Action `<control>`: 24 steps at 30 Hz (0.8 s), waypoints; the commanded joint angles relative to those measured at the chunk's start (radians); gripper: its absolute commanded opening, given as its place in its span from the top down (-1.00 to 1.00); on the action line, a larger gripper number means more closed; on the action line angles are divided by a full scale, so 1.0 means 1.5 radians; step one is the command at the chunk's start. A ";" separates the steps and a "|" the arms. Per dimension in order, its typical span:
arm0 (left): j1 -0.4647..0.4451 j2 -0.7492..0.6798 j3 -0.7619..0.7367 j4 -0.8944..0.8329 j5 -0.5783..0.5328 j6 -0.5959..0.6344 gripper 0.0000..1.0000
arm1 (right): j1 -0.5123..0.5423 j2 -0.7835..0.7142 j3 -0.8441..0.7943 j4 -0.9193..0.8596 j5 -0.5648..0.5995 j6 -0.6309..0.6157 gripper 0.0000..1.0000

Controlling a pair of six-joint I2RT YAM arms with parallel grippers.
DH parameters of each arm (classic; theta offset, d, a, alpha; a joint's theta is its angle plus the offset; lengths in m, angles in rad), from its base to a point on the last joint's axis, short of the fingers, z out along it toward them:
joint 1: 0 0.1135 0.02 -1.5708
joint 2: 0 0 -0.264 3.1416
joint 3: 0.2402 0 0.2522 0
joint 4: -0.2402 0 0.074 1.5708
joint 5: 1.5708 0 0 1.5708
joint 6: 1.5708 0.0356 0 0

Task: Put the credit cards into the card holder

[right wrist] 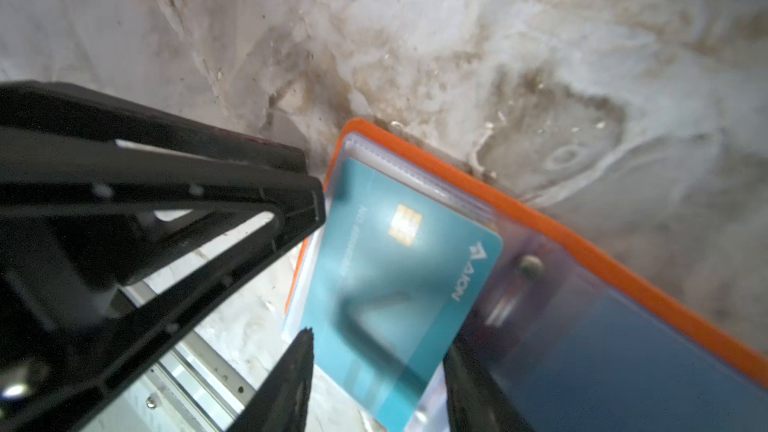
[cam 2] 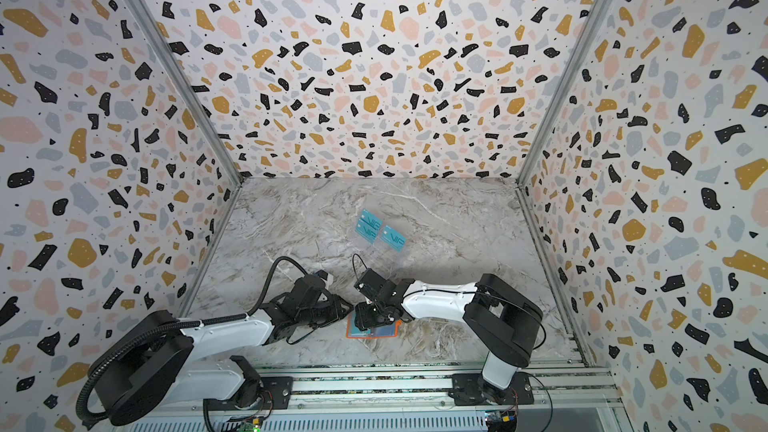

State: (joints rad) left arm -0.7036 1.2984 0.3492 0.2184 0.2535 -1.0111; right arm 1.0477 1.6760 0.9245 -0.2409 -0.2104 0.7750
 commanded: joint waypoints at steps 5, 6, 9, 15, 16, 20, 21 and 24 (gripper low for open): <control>-0.010 0.005 -0.009 0.017 0.005 -0.007 0.33 | 0.002 0.006 0.018 -0.097 0.025 -0.036 0.02; -0.012 0.004 -0.009 0.017 0.004 -0.007 0.33 | 0.001 0.001 0.014 -0.096 0.025 -0.037 0.03; -0.017 0.010 -0.007 0.017 0.002 -0.008 0.33 | -0.003 -0.011 0.008 -0.088 0.016 -0.036 0.06; -0.040 0.026 0.005 0.017 -0.007 -0.013 0.30 | -0.004 -0.026 -0.008 -0.068 0.003 -0.033 0.12; -0.044 0.028 0.007 0.017 -0.009 -0.014 0.31 | -0.005 -0.027 -0.010 -0.063 -0.006 -0.030 0.12; -0.055 0.032 0.006 0.017 -0.019 -0.025 0.31 | 0.001 -0.028 -0.014 -0.058 -0.013 -0.021 0.14; -0.058 0.033 0.006 0.017 -0.019 -0.029 0.31 | 0.001 -0.027 -0.015 -0.055 -0.015 -0.019 0.13; -0.070 0.036 0.007 0.039 -0.026 -0.042 0.32 | 0.002 -0.028 -0.017 -0.041 -0.025 -0.005 0.13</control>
State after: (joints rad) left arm -0.7906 1.3323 0.3546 0.2707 0.2314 -1.0489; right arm 1.0447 1.6611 0.9138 -0.2962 -0.2249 0.7437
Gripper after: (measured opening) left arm 0.341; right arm 0.432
